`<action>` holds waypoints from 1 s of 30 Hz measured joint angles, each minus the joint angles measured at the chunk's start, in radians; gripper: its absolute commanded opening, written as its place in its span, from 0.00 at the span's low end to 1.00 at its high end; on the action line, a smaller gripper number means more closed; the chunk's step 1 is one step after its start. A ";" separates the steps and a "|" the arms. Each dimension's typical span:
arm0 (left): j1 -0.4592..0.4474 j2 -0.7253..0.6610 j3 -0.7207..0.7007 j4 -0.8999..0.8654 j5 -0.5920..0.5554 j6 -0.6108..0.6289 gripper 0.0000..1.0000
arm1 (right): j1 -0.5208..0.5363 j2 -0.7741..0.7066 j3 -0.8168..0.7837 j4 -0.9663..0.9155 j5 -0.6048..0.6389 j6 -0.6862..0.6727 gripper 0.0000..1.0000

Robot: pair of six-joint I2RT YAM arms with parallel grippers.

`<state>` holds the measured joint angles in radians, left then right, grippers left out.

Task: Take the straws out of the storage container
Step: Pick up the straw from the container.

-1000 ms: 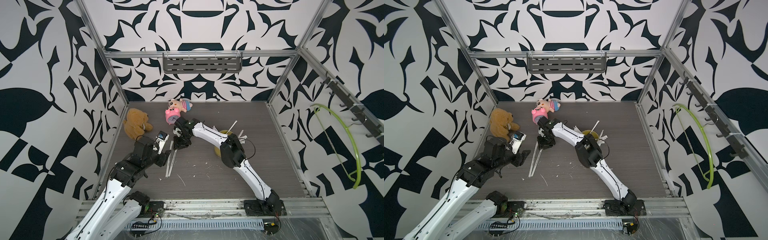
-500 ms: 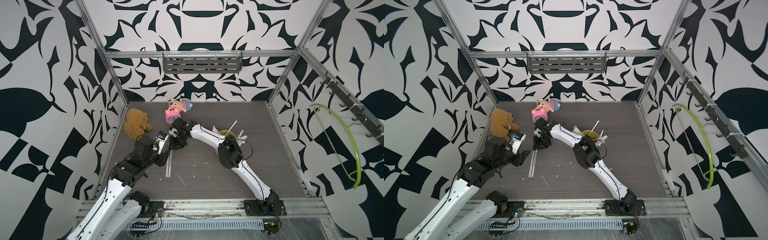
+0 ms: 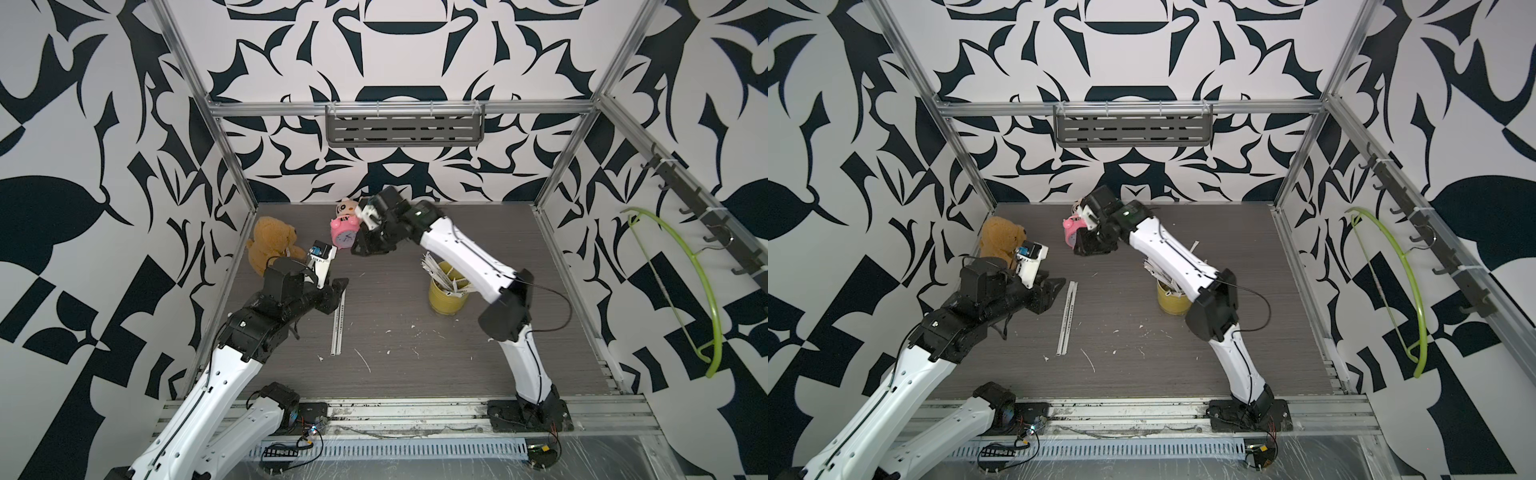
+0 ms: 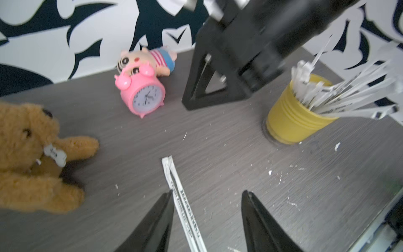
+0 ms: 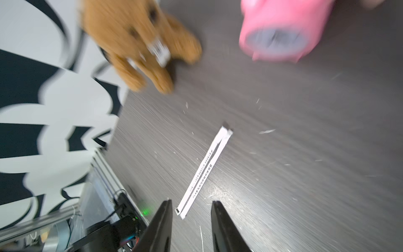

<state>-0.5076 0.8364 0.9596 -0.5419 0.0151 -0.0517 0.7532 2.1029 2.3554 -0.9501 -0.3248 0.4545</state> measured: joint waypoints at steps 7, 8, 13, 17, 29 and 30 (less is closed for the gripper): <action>-0.158 0.208 0.122 0.146 0.022 -0.009 0.58 | -0.074 -0.349 -0.083 -0.050 0.150 -0.089 0.36; -0.175 0.253 0.149 0.167 0.034 -0.005 0.59 | -0.084 -0.391 -0.109 -0.056 0.166 -0.102 0.38; -0.220 0.492 0.278 0.278 0.110 0.024 0.60 | -0.182 -0.553 -0.302 -0.075 0.207 -0.145 0.41; -0.235 0.710 0.441 0.306 0.195 0.054 0.60 | -0.312 -0.657 -0.507 -0.076 0.232 -0.153 0.43; -0.292 1.181 0.948 0.163 0.276 0.104 0.57 | -0.451 -0.837 -0.742 -0.105 0.282 -0.177 0.51; -0.295 1.207 0.970 0.147 0.282 0.105 0.57 | -0.457 -0.847 -0.747 -0.106 0.282 -0.178 0.51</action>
<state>-0.8028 2.0430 1.9293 -0.3950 0.2966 0.0528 0.2958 1.2560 1.6081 -1.0557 -0.0425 0.2764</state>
